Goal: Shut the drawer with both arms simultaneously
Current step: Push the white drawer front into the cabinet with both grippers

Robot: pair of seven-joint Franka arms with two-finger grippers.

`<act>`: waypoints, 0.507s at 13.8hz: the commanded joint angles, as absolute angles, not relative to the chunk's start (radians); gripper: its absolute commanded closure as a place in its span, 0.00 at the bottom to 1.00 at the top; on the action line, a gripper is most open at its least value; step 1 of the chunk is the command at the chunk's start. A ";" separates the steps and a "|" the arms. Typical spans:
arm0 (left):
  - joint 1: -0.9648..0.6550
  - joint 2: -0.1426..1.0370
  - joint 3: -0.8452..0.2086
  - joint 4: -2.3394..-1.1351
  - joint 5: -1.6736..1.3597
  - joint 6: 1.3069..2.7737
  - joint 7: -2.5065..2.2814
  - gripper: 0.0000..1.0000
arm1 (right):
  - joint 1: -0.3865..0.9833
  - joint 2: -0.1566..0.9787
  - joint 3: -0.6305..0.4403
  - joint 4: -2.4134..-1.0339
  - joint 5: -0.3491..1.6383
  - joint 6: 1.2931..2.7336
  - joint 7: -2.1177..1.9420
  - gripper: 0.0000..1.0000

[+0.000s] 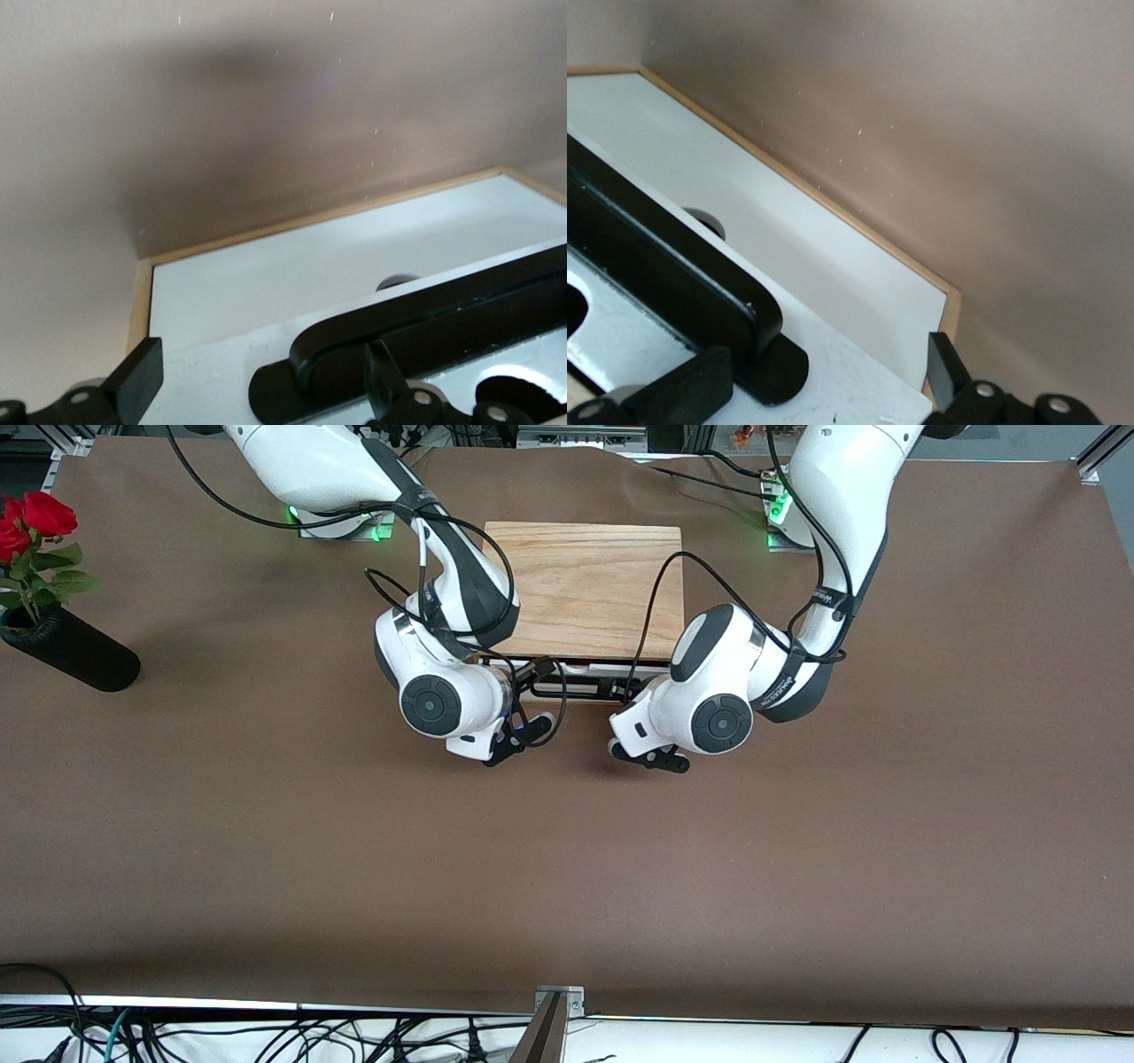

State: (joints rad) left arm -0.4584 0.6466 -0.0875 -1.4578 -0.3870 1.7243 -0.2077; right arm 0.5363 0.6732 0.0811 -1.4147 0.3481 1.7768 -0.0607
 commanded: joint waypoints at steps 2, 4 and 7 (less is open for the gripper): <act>-0.459 0.638 -0.078 -1.462 -0.410 1.646 -0.193 0.00 | 0.551 0.673 0.091 -1.417 0.370 1.744 -0.052 0.00; -0.459 0.638 -0.078 -1.462 -0.410 1.646 -0.193 0.00 | 0.555 0.678 0.091 -1.419 0.370 1.744 -0.055 0.00; -0.459 0.638 -0.078 -1.457 -0.410 1.646 -0.193 0.00 | 0.568 0.689 0.091 -1.420 0.370 1.733 -0.058 0.00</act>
State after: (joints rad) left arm -0.4581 0.6467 -0.0860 -1.4579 -0.3870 1.6639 -0.2077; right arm 0.5520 0.6784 0.0830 -1.4176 0.3486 1.7625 -0.0607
